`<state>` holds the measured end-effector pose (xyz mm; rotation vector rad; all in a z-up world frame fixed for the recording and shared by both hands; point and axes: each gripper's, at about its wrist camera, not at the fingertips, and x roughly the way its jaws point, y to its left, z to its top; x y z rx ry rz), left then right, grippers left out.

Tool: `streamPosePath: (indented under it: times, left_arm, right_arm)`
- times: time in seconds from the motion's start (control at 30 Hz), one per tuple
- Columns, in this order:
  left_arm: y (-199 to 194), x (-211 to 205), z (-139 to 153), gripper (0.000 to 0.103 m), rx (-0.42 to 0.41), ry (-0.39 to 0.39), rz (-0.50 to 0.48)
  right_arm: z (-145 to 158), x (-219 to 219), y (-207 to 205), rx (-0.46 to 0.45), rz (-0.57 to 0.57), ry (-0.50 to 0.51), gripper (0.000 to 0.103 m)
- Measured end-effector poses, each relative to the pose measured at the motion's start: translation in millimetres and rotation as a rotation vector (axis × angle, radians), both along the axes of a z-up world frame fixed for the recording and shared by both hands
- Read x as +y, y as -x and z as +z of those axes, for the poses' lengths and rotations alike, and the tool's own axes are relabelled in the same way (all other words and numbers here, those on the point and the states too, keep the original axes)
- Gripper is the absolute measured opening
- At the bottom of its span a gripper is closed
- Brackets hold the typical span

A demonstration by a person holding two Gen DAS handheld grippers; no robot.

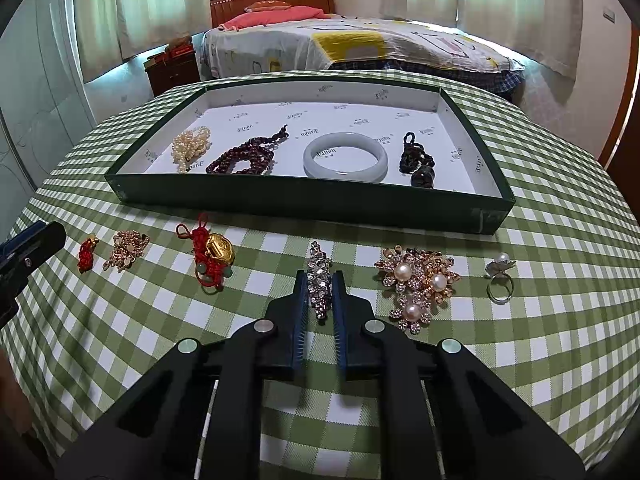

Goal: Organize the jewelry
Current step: 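Move the right gripper to the silver brooch and grasp it, then grasp the red tassel with the left gripper while the right holds the brooch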

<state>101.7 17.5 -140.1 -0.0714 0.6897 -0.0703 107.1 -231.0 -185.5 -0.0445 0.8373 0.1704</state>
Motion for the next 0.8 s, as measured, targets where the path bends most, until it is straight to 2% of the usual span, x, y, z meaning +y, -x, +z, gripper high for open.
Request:
streamPosePath:
  times: [0.57,0.67,0.8]
  left_arm:
    - [-12,13,-18,0.054,0.087,0.015,0.038]
    - [-15,8,-23,0.046,0.095,-0.003,0.011]
    - [-20,7,-30,0.029,0.124,-0.003,0.001]
  right_arm:
    - [0,-10,10,-0.004,0.004,-0.040,0.012]
    - [0,-11,10,-0.003,0.004,-0.044,0.012]
    - [0,-10,9,-0.004,0.004,-0.044,0.012]
